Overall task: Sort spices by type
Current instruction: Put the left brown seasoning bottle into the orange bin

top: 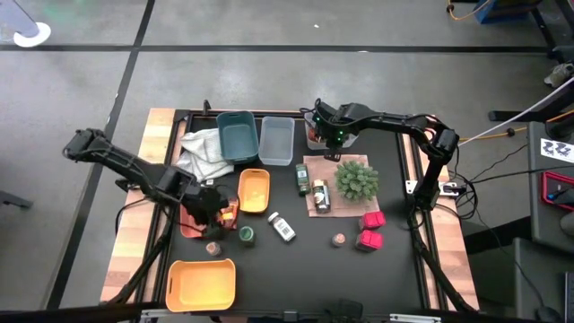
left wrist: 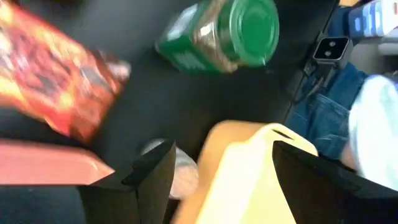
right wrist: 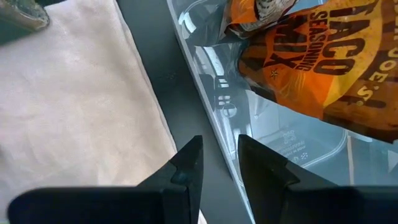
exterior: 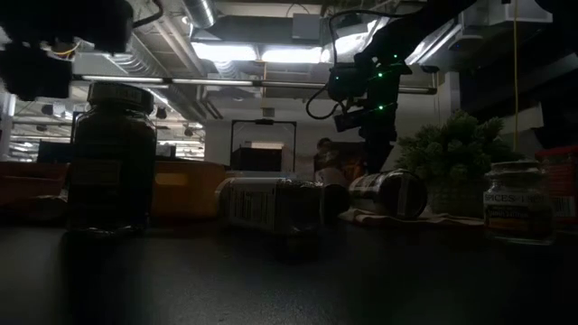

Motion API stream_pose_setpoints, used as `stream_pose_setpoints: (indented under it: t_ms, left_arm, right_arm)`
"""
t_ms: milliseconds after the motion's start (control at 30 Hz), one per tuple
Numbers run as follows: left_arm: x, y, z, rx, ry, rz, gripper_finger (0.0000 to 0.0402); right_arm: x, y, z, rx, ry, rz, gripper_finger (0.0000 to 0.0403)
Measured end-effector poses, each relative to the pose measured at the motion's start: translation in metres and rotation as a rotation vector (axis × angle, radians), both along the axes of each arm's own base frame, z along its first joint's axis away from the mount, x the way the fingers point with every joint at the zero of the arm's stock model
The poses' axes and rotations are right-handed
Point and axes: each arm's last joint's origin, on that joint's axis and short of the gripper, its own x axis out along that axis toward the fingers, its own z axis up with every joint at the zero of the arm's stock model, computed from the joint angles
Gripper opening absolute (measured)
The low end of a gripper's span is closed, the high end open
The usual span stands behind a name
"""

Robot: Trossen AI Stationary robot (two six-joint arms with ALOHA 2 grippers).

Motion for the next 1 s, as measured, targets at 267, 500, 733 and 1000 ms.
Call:
stream_pose_setpoints:
  t_ms: [267,500,733,1000]
  left_arm:
    - [-0.012,-0.021,-0.001,-0.165,0.191,0.178,0.0251]
    - [-0.017,-0.037,-0.007,-0.287,0.412,0.437,0.0251]
    - [-0.010,-0.048,-0.026,-0.258,0.547,0.554,0.0251]
    - [-0.003,-0.053,-0.041,-0.213,0.608,0.607,0.0251]
  right_arm:
    - [0.000,0.000,0.000,0.000,0.000,0.000,0.0101]
    - [0.000,0.000,0.000,0.000,0.000,0.000,0.0101]
    - [0.000,0.000,0.000,0.000,0.000,0.001,0.0101]
    - [0.000,0.000,0.000,0.000,0.000,0.001,0.0101]
